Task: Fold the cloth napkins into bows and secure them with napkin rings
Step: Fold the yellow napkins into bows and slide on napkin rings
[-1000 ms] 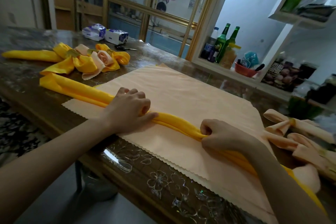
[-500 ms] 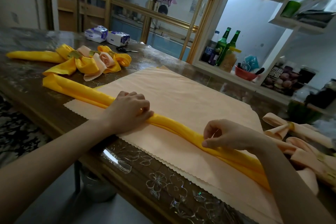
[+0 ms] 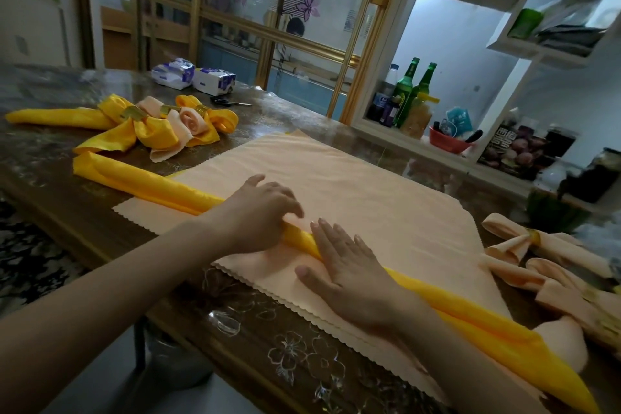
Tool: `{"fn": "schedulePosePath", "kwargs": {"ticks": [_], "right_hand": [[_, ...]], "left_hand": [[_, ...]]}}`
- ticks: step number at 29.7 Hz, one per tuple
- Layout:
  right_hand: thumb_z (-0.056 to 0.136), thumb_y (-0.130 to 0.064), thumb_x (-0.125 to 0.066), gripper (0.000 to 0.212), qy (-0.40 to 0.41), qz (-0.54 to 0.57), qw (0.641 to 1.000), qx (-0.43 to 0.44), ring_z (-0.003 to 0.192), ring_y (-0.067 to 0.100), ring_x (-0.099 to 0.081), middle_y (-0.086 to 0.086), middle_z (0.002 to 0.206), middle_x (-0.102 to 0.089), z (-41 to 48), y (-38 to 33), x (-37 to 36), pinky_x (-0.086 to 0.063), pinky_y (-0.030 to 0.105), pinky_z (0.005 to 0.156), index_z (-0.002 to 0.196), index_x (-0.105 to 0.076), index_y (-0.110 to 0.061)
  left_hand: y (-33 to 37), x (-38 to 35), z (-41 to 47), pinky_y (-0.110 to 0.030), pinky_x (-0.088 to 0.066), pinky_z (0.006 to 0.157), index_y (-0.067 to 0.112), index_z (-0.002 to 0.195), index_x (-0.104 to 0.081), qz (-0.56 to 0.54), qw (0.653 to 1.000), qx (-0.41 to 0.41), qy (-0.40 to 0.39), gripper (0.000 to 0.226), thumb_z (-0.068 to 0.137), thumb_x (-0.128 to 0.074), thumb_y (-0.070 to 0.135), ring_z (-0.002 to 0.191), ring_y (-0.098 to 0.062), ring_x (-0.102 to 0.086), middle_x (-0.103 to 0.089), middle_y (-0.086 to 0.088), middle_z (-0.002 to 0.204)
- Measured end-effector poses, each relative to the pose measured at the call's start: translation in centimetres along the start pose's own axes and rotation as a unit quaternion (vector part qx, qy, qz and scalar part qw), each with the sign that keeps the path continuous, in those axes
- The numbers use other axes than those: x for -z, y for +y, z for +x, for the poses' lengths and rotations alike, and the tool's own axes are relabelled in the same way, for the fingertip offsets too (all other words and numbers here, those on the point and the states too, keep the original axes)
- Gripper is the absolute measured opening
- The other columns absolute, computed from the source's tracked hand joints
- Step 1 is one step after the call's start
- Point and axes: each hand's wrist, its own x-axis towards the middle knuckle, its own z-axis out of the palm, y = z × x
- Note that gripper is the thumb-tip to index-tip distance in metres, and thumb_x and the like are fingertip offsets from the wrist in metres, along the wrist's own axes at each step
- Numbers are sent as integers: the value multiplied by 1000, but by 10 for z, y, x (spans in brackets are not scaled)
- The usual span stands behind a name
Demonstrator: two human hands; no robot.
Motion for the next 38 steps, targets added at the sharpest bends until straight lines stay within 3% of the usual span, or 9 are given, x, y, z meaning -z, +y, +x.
{"fn": "schedulePosePath", "kwargs": {"ticks": [4,8,12,15,20,28,31,33,38], "right_hand": [[94,-61,-16,69,51,-17,998,14,144,11,13,-4,159,8,1,2,-4,8,37,118,151,2,-27],[75,-56,-18,82,118,40,992,31,144,13,-10,-2,158,-16,8,6,-15,-11,38,118,150,-17,-26],[91,-53,-27,67,88,197,976,-15,144,8,-12,-6,158,-14,5,16,0,-12,34,119,151,-15,-27],[100,-44,-27,51,77,87,992,-51,142,6,-14,-10,156,-15,-24,35,4,-8,23,116,149,-19,-31],[95,-21,-51,35,177,81,975,-106,110,-2,-44,-14,125,-51,-94,67,5,-35,19,101,124,-42,-39],[67,4,-77,27,311,-111,935,-127,65,14,-57,1,75,-63,-111,75,10,-48,24,60,76,-63,-18],[73,-6,-74,27,212,-200,951,-101,79,14,-55,0,93,-59,-107,74,13,-48,27,71,84,-57,-24],[91,-11,-52,21,145,-135,971,-131,93,5,-46,-9,107,-46,-109,82,13,-41,18,83,95,-45,-31],[95,-26,-51,16,86,75,975,-193,99,-1,-48,-18,114,-47,-112,90,27,-40,12,80,107,-60,-29]], "left_hand": [[42,-5,11,-27,-29,107,22,134,-49,-225,974,-7,15,36,100,-39,25,128,-12,-43,-49,4,139],[49,-44,12,-30,4,117,27,149,-17,-168,984,26,-61,53,100,-17,46,143,-3,-5,-9,9,158],[48,-41,16,-29,5,115,23,150,-13,-159,983,46,-79,57,99,-12,48,144,-6,-5,-10,5,158],[52,-42,11,-32,0,115,26,149,-20,-84,993,36,-72,55,99,-17,50,145,-12,-8,-12,2,158],[51,-40,10,-34,-7,115,28,145,-30,-75,995,37,-58,54,98,-20,53,144,-14,-14,-19,1,156],[54,-40,7,-33,-9,115,29,145,-31,-67,995,38,-67,55,97,-20,54,143,-14,-15,-20,2,156],[57,-41,8,-35,-7,116,29,145,-29,-53,995,35,-74,55,97,-19,54,144,-16,-14,-18,1,156],[56,-38,8,-37,-5,116,29,147,-25,-49,995,38,-76,56,97,-18,54,144,-17,-12,-16,1,157],[60,-37,5,-37,2,112,34,139,-36,-25,999,-20,20,42,99,-32,42,142,-17,-10,-20,0,153]]}}
